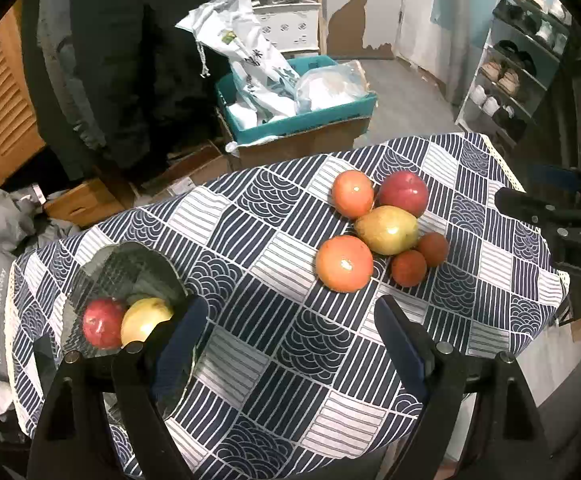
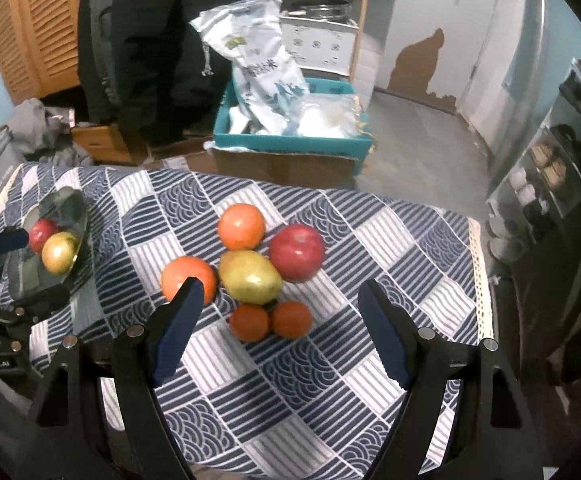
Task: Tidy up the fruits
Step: 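Move both open tools back toward the remaining fruit cluster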
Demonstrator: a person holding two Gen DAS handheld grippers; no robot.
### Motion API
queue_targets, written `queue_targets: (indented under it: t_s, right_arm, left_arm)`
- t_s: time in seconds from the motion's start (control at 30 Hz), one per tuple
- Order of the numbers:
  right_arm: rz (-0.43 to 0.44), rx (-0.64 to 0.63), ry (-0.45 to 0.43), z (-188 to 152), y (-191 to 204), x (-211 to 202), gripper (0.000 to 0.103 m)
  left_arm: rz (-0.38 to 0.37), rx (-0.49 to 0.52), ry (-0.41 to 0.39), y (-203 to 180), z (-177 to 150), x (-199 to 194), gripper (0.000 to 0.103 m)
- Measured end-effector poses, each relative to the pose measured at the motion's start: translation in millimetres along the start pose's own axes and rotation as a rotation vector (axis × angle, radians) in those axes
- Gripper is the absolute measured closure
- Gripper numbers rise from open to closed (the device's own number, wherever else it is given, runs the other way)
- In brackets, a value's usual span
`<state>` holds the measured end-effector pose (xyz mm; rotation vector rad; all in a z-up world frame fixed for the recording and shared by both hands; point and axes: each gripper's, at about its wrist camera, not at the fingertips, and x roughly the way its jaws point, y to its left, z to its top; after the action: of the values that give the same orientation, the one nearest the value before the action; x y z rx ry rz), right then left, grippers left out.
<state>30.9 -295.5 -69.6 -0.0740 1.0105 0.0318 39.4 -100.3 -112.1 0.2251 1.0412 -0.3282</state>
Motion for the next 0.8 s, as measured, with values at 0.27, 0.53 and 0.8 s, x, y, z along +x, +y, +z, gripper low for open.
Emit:
queue_targets:
  t_s: [0.27,0.53,0.8]
  right_arm:
    - [-0.018,0.023,0.036,-9,-18,12,0.023]
    - [-0.020,0.031,0.124,-21,-28,46,0.023]
    - [-0.010,0.049,0.218,-31,-33,88,0.023]
  left_arm:
    - [0.001,0.015,0.029,-10,3,18,0.016]
    - [0.011,0.039,0.065,-19,4,48,0.016]
    - [0.011,0.043,0.102,-24,4,79,0.016]
